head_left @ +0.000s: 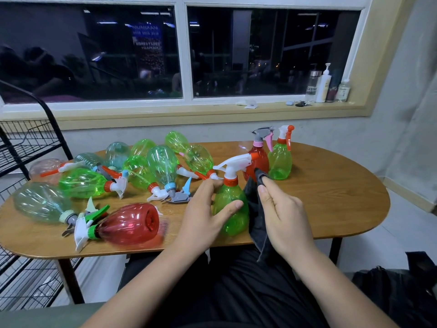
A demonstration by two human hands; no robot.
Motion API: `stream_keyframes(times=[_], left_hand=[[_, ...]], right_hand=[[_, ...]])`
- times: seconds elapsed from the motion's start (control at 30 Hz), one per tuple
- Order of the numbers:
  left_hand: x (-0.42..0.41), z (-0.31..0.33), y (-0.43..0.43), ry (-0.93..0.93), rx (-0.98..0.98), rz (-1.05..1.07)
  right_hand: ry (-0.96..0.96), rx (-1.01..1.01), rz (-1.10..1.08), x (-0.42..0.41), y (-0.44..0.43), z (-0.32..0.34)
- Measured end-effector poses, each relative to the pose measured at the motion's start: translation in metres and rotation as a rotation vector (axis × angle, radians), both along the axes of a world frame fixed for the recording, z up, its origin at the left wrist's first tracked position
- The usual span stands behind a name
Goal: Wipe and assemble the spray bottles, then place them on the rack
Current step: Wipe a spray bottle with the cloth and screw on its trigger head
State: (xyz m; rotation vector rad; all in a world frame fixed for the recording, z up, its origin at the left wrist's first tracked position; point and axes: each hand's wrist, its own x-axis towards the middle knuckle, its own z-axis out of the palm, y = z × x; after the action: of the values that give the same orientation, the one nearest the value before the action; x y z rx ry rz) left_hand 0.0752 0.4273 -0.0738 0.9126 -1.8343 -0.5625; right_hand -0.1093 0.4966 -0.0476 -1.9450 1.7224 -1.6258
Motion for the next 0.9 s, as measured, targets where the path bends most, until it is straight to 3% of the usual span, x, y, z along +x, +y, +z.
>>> stream_keyframes(times=[0.13, 0.43, 0.63, 0.9], left_hand=[[0.004, -0.001, 0.005, 0.014, 0.048, -0.001], [0.004, 0.000, 0.002, -0.009, 0.058, -0.008], [0.001, -0.002, -0.005, -0.057, 0.041, -0.020], [-0.003, 0.000, -0.004, -0.058, 0.023, -0.054]], right_hand=[[-0.044, 0.030, 0.028, -0.006, -0.003, -0.013], [-0.540, 0.167, 0.297, -0.004, -0.013, -0.012], [-0.664, 0.150, 0.354, 0.008, -0.017, -0.016], [-0.421, 0.087, 0.237, 0.021, -0.011, -0.003]])
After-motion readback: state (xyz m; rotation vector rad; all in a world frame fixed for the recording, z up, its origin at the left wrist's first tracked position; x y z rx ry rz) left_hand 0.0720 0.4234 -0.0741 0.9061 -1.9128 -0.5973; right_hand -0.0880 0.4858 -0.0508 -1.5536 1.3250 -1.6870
